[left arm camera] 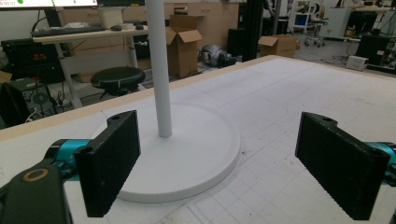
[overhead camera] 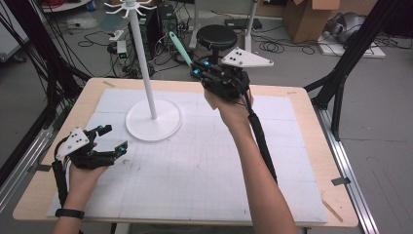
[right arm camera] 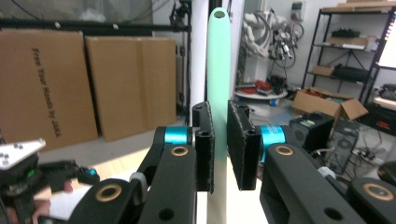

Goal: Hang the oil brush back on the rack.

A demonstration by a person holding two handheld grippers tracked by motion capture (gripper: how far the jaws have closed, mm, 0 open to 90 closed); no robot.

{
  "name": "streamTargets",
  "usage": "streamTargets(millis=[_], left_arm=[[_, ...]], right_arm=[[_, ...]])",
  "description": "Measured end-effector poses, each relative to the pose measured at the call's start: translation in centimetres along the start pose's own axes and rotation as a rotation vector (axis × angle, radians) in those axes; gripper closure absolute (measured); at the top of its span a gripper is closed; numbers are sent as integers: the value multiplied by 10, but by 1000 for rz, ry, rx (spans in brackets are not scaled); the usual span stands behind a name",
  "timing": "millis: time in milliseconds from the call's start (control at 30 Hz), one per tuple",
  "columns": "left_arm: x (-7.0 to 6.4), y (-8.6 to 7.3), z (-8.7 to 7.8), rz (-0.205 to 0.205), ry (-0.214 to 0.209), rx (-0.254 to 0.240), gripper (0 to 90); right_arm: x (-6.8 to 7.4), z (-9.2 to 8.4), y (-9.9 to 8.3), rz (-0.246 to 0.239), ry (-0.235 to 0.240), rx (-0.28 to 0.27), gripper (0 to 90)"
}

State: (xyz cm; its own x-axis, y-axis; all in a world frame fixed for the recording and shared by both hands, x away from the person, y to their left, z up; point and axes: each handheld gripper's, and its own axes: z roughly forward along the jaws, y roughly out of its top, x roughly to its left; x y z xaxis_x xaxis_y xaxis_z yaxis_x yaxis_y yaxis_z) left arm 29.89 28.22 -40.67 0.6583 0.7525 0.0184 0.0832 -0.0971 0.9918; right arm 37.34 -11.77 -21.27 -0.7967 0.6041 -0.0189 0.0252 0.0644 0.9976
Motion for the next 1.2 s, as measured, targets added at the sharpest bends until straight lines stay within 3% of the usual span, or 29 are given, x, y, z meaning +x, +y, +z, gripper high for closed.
streamTargets(millis=[600,1200], left_arm=[[0,1,-3,-3,-13,-1,146],[0,1,-3,-4,-17,-2,146]], right_arm=[[18,38,33,-35,36,-32,819],[17,53,35,-34,15,-13,819]])
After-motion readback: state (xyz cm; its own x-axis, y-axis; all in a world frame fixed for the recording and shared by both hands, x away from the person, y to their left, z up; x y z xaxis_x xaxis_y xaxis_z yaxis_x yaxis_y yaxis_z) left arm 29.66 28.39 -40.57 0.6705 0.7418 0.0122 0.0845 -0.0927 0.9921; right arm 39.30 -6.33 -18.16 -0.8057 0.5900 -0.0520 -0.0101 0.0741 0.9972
